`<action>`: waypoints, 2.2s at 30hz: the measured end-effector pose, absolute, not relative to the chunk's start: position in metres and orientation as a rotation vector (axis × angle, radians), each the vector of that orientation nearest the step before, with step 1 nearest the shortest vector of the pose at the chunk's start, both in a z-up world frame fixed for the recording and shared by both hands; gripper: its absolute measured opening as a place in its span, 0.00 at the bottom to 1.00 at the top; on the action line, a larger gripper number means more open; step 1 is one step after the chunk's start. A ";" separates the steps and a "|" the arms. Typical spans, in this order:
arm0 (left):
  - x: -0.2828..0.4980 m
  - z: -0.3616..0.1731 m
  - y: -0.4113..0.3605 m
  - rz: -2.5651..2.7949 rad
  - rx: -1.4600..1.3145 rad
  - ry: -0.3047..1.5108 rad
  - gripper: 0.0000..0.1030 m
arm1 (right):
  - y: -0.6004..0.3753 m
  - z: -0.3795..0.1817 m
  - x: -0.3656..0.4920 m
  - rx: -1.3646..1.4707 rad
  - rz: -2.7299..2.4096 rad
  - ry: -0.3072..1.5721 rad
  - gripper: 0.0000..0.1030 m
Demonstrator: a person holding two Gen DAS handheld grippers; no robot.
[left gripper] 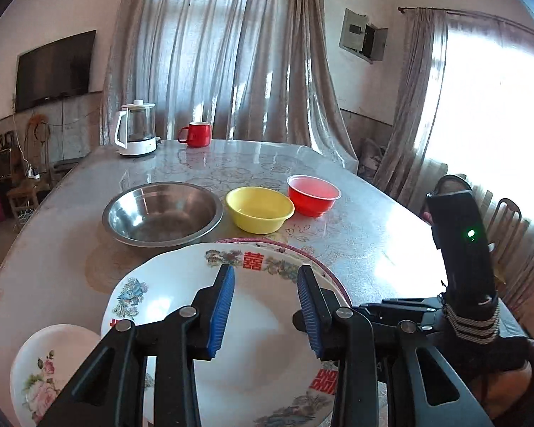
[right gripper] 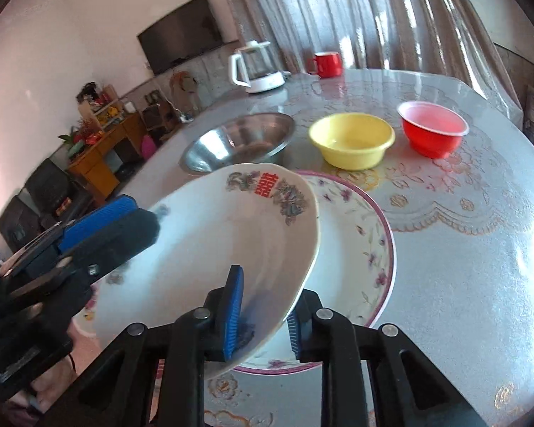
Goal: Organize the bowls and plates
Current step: 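Lower the double-happiness plate onto the purple-rimmed plate and open both grippers, then move both grippers to the pink-rose plate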
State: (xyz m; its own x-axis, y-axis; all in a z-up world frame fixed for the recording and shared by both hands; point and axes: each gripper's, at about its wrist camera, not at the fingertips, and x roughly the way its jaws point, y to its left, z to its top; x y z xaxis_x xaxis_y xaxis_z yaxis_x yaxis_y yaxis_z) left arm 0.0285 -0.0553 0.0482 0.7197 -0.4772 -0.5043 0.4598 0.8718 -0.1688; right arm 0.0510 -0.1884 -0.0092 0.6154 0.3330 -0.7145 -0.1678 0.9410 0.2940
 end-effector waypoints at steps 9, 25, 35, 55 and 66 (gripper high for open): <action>0.061 0.056 -0.010 -0.404 -0.124 0.608 0.37 | -0.234 -0.034 0.065 0.260 0.202 0.917 0.22; 0.076 0.001 0.007 -0.332 -0.157 0.853 0.58 | -0.223 -0.032 0.067 0.189 0.155 0.894 0.24; 0.089 -0.008 -0.020 -0.385 -0.125 0.898 0.60 | -0.226 -0.028 0.064 0.174 0.137 0.880 0.25; 0.074 -0.008 -0.025 -0.370 -0.129 0.891 0.60 | -0.224 -0.018 0.052 0.071 0.047 0.855 0.26; 0.059 -0.005 -0.011 -0.310 -0.158 0.870 0.61 | -0.219 -0.021 0.048 0.045 0.021 0.859 0.31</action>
